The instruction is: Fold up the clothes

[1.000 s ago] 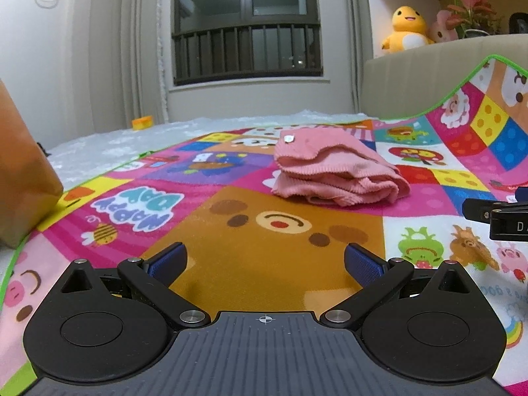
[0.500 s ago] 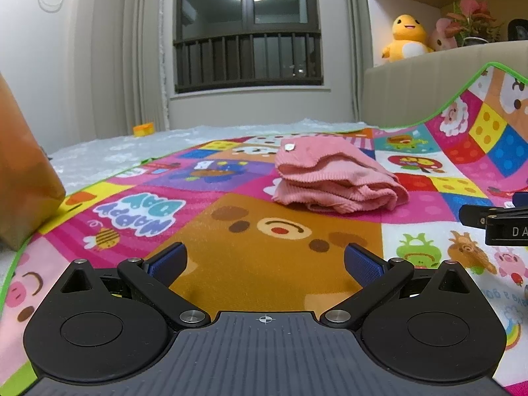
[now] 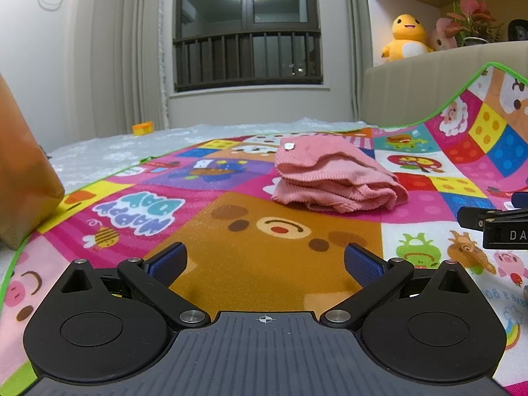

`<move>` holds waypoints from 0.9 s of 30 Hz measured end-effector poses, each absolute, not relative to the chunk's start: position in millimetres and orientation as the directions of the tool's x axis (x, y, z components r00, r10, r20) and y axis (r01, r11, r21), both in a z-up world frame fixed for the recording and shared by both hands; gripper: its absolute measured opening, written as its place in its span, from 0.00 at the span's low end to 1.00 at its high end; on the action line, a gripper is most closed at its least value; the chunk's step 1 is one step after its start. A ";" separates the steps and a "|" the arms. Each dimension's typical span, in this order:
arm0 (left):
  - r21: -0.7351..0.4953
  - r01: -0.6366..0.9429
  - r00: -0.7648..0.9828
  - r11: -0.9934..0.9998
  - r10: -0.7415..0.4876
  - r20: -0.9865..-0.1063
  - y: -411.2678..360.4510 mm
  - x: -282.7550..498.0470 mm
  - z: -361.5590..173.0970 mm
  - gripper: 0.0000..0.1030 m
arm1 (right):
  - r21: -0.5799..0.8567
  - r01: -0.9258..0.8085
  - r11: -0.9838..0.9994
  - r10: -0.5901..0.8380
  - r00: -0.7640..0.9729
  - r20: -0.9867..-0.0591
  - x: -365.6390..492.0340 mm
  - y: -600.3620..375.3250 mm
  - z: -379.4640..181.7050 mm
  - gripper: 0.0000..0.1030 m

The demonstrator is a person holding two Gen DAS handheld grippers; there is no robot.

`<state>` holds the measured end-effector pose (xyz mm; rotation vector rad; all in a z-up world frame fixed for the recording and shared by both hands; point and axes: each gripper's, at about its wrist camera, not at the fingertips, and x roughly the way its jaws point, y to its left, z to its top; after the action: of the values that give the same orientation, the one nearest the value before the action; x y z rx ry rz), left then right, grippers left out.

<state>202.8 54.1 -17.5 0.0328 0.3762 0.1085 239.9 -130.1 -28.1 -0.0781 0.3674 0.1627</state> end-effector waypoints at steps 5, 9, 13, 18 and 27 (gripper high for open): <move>0.047 -0.100 0.925 0.994 0.110 -0.364 54.6 202.0 -17.5 1.00 | -0.054 -0.173 0.983 0.143 0.922 -0.360 238.9 -128.9 -28.1 1.00; 0.043 -0.100 0.927 0.994 0.109 -0.360 55.2 201.1 -17.3 1.00 | -0.052 -0.172 0.984 0.143 0.923 -0.356 238.8 -129.6 -28.1 1.00; 0.036 -0.100 0.927 0.994 0.107 -0.359 56.4 201.1 -17.4 1.00 | -0.048 -0.173 0.984 0.145 0.925 -0.352 239.0 -130.6 -28.1 1.00; 0.036 -0.102 0.929 0.994 0.108 -0.354 56.7 200.5 -17.1 1.00 | -0.038 -0.173 0.984 0.149 0.925 -0.349 238.8 -132.2 -28.1 1.00; 0.033 -0.104 0.931 0.994 0.109 -0.347 57.8 199.3 -17.1 1.00 | -0.029 -0.172 0.985 0.152 0.927 -0.344 237.7 -133.5 -27.8 1.00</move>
<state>199.3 57.8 -17.1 0.0145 0.3563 0.1090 237.7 -133.5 -27.8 -0.0595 0.3475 0.1663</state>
